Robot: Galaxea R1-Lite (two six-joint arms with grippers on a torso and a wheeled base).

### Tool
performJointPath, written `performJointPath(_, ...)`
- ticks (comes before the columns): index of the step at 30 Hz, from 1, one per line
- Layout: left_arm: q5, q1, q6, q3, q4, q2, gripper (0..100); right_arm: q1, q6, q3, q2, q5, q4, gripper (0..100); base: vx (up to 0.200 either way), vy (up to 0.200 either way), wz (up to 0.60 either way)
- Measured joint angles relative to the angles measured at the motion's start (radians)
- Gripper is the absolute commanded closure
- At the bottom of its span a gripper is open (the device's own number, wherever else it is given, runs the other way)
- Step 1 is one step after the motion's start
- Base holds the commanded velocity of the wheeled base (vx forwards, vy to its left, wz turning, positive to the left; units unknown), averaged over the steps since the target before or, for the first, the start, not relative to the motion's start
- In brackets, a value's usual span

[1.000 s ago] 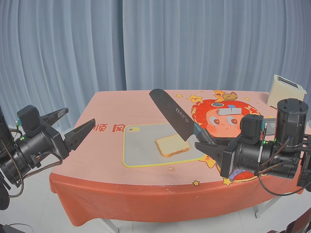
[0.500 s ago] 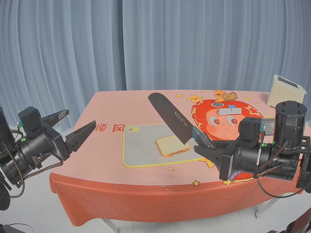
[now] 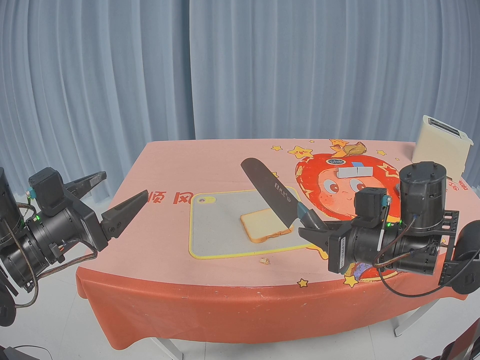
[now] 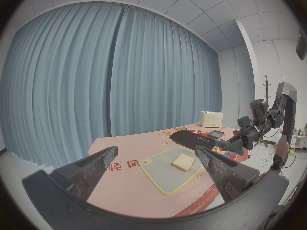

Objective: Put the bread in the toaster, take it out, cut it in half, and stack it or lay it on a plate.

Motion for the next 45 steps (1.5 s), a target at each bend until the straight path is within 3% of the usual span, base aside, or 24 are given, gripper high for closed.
performJointPath(17,-0.002,0.000,-0.002,-0.001,-0.002,0.005,0,-0.025,0.001,-0.005,0.040,-0.005,0.001,100,0.000,0.000,0.00)
performJointPath(22,0.001,-0.016,-0.011,-0.013,-0.001,0.021,0,-0.027,0.001,-0.005,0.037,-0.005,0.001,100,0.000,0.000,0.00)
performJointPath(25,0.022,-0.031,-0.032,-0.020,0.000,0.038,0,-0.027,0.001,-0.005,0.037,-0.005,0.001,100,0.000,0.000,0.00)
performJointPath(26,0.037,-0.033,-0.041,-0.024,0.003,0.043,100,-0.027,0.001,-0.005,0.038,-0.005,0.000,100,0.000,0.000,0.00)
performJointPath(28,0.055,-0.037,-0.053,-0.031,0.008,0.050,100,-0.027,0.000,-0.005,0.038,-0.005,0.001,100,0.000,0.000,0.00)
performJointPath(34,0.052,-0.039,-0.052,-0.025,0.010,0.058,100,-0.025,0.000,-0.005,0.037,-0.005,0.000,100,0.000,0.000,0.00)
performJointPath(45,0.033,-0.042,-0.051,-0.168,0.011,0.089,100,-0.023,0.000,-0.004,0.033,-0.005,0.000,100,0.000,0.000,0.00)
